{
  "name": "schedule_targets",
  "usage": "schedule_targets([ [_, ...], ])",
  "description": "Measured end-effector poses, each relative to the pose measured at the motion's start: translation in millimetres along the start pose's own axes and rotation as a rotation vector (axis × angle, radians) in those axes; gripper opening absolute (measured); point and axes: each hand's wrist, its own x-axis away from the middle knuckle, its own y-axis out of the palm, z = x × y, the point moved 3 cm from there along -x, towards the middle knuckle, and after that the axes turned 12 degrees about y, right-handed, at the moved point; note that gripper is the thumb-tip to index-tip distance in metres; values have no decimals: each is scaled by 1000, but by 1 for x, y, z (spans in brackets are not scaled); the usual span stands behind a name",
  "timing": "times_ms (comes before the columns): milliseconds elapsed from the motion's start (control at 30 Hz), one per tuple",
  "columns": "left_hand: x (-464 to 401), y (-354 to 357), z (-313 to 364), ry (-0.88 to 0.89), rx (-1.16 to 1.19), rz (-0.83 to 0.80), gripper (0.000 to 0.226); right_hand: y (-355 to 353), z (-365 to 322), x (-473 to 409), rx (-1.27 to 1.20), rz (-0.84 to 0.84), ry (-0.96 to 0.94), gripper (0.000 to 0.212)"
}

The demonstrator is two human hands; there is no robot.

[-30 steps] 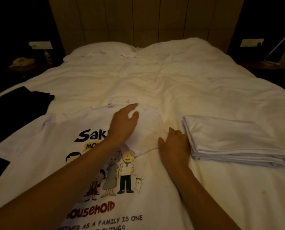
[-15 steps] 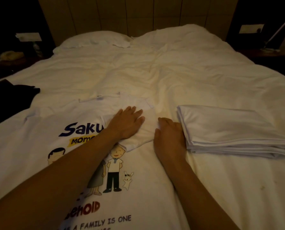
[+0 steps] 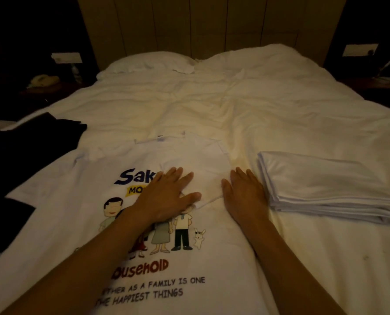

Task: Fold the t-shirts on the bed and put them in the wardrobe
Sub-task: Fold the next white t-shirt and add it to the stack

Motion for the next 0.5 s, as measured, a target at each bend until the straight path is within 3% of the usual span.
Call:
schedule_targets([
  [67, 12, -16, 1, -39, 63, 93, 74, -15, -9, 5, -12, 50, -47, 54],
  [267, 91, -73, -32, -259, 337, 475, 61, -53, -79, 50, -116, 65, -248, 55],
  [500, 188, -90, -107, -540, 475, 685, 54, -32, -189, 93, -118, -57, -407, 48],
])
